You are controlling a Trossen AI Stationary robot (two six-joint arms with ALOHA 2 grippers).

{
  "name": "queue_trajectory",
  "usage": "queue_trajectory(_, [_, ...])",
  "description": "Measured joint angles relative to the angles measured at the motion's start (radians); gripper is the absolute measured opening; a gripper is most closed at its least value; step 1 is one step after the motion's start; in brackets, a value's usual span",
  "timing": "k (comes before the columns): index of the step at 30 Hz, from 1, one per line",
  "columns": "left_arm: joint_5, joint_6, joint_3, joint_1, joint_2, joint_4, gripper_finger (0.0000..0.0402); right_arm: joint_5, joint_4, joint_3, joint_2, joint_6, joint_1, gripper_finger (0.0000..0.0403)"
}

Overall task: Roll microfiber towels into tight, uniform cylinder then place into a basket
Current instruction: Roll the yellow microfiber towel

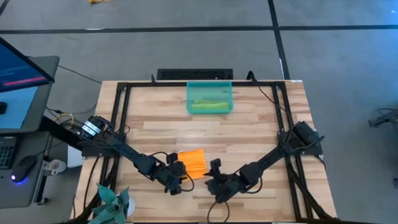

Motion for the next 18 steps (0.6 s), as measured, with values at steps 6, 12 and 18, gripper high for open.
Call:
queue_trajectory(6, [-0.001,0.005,0.000,0.000,0.000,0.001,0.0137,0.014,-0.009,0.052,0.058,-0.054,-0.007,0.0196])
queue_trajectory(12, [0.000,0.006,-0.001,0.000,0.000,0.002,0.0137,0.000,-0.023,0.046,0.056,0.009,-0.055,0.0196])
queue_trajectory(18, [0.000,0.008,-0.001,0.000,0.000,0.002,0.0137,-0.101,-0.030,0.046,0.056,0.033,-0.084,0.0196])
